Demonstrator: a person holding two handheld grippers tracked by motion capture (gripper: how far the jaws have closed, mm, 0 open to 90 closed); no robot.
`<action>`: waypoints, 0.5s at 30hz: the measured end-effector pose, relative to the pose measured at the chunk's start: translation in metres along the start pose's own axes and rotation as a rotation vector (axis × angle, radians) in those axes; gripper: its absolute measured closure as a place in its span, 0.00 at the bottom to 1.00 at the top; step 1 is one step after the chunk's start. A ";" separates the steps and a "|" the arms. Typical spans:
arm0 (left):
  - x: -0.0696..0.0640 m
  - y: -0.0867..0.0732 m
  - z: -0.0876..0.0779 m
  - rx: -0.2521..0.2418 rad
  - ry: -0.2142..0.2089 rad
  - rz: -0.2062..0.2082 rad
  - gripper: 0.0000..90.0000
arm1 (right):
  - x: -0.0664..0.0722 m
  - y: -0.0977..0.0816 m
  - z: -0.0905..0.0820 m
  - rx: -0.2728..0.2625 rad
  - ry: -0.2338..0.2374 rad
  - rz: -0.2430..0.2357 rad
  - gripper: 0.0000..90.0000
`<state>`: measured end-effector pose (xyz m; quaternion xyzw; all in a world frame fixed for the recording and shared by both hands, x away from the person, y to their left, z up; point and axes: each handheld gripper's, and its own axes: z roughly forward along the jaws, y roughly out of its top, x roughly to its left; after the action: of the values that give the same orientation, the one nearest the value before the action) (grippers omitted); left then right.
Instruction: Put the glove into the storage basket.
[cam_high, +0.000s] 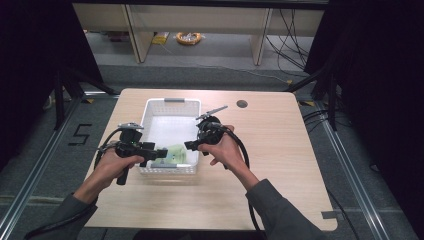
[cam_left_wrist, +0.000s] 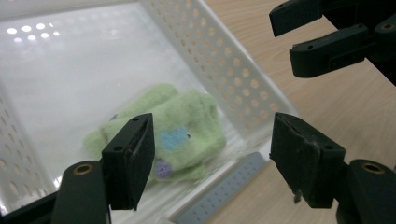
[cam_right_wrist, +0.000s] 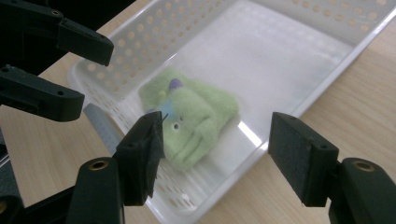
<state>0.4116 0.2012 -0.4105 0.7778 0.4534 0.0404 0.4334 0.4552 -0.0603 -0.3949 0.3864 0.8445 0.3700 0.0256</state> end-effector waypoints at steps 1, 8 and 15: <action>-0.003 -0.001 -0.002 0.002 -0.008 0.015 0.33 | -0.001 -0.001 -0.003 -0.008 -0.006 -0.017 0.40; -0.022 -0.006 -0.009 -0.024 -0.035 0.035 0.32 | -0.004 -0.014 -0.023 -0.042 0.017 -0.026 0.38; -0.037 -0.011 -0.015 -0.037 -0.048 0.069 0.31 | -0.012 -0.025 -0.036 -0.066 0.009 -0.014 0.37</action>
<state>0.3760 0.1852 -0.3966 0.7856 0.4147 0.0450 0.4570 0.4366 -0.1009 -0.3878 0.3777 0.8345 0.3993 0.0374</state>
